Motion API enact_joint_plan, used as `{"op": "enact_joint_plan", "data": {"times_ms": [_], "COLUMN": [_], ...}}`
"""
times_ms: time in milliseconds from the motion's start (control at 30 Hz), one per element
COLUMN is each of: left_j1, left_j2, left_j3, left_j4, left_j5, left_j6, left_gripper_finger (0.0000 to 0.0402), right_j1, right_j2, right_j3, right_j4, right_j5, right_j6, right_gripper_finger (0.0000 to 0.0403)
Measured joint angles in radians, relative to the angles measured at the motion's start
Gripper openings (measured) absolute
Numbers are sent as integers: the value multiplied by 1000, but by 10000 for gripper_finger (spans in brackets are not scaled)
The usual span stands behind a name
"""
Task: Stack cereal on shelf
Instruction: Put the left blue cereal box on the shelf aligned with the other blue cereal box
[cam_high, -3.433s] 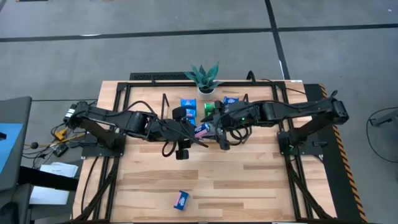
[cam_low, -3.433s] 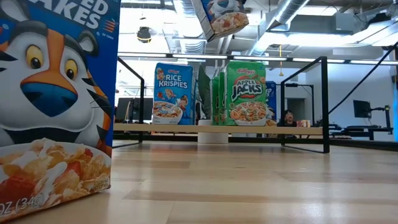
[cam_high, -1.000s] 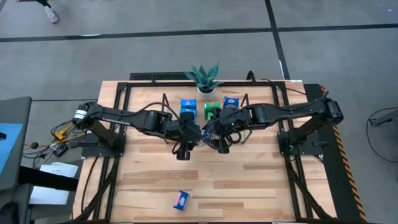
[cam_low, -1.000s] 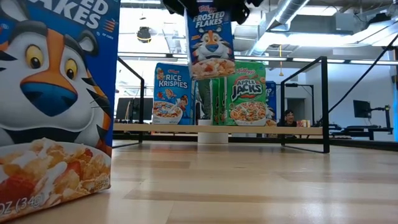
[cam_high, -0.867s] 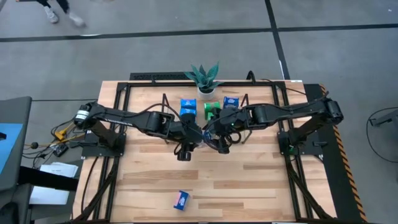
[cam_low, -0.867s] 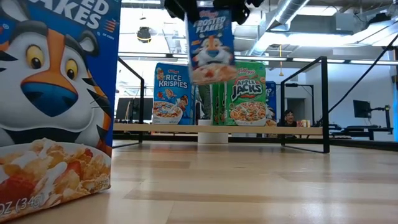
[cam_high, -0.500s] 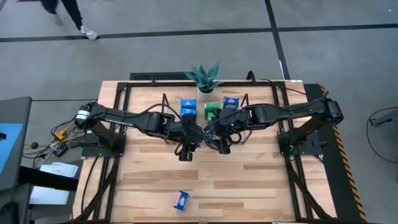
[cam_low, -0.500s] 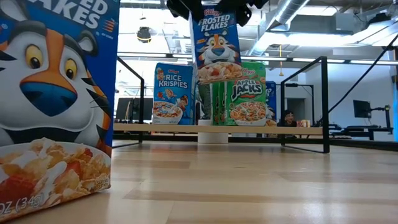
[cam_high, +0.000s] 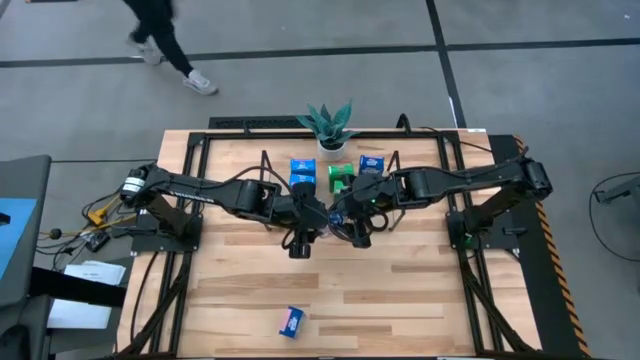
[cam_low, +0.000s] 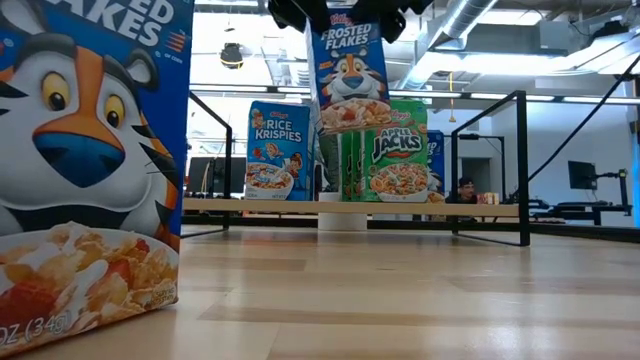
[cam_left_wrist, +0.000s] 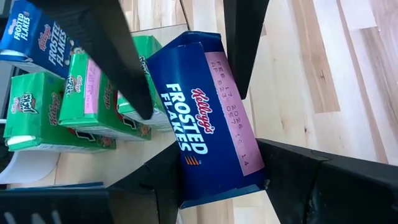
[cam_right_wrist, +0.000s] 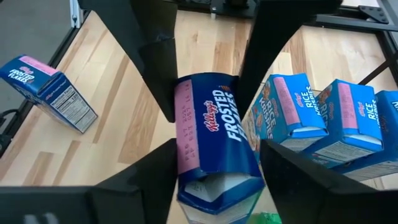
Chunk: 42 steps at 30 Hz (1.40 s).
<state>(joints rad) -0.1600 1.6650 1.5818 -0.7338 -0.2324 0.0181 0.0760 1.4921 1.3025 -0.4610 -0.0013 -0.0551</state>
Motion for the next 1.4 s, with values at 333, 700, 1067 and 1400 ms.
{"op": "enact_joint_plan", "data": {"times_ms": [333,700,1067,1400], "left_j1": [0,-3,-19,-42], "left_j2": [0,-33,-66,-76], "left_j3": [0,78,311,325], "left_j4": [1,-140,-329,-331], "left_j5": [-8,-17,-149,-195], "left_j6": [1,-84,-117,-114], "left_gripper_finger": [174,231,240,240], "right_j1": [0,-4,-174,-374], "right_j2": [0,-73,-328,-583], "right_j3": [0,0,-5,-221], "right_j4": [-2,-7,-176,-121], "right_j5": [0,0,11,3], "right_j6": [-3,-3,-47,-69], "right_gripper_finger": [136,100,102,102]}}
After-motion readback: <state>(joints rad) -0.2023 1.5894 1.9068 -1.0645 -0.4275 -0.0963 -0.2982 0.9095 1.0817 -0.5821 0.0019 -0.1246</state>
